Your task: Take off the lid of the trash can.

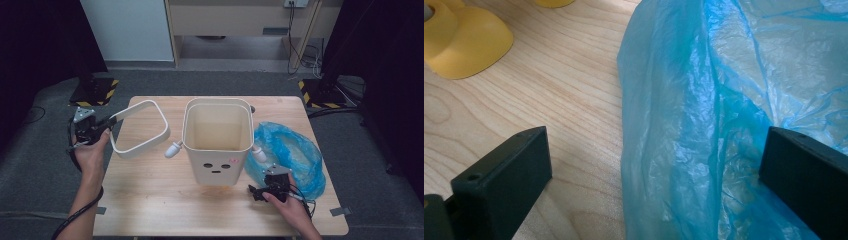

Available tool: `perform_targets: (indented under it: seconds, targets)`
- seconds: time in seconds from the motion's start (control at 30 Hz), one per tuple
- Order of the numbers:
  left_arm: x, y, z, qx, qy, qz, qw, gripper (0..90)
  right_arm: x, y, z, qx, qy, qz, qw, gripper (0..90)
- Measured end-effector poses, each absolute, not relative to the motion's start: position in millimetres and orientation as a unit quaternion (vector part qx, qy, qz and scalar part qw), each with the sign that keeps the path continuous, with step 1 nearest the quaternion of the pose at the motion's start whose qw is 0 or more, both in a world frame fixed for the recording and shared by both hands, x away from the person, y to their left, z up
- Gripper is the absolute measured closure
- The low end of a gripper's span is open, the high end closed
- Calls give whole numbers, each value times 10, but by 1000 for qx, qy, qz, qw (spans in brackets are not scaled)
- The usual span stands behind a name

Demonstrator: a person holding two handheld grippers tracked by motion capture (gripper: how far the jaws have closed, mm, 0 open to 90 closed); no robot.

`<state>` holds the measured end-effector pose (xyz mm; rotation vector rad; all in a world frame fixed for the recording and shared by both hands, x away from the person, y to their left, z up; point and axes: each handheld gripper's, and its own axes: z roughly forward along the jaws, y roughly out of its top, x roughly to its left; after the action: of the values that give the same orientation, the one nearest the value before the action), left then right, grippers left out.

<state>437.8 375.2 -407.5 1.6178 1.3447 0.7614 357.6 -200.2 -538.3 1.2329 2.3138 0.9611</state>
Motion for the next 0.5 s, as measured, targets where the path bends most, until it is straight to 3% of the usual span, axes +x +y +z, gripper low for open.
perform_targets:
  seconds: [0.5]
  targets:
    - [4334, 3584, -4743, 673, 547, 290, 406, 765, 3576, -2002, -5383, 435, 816, 339, 174, 4]
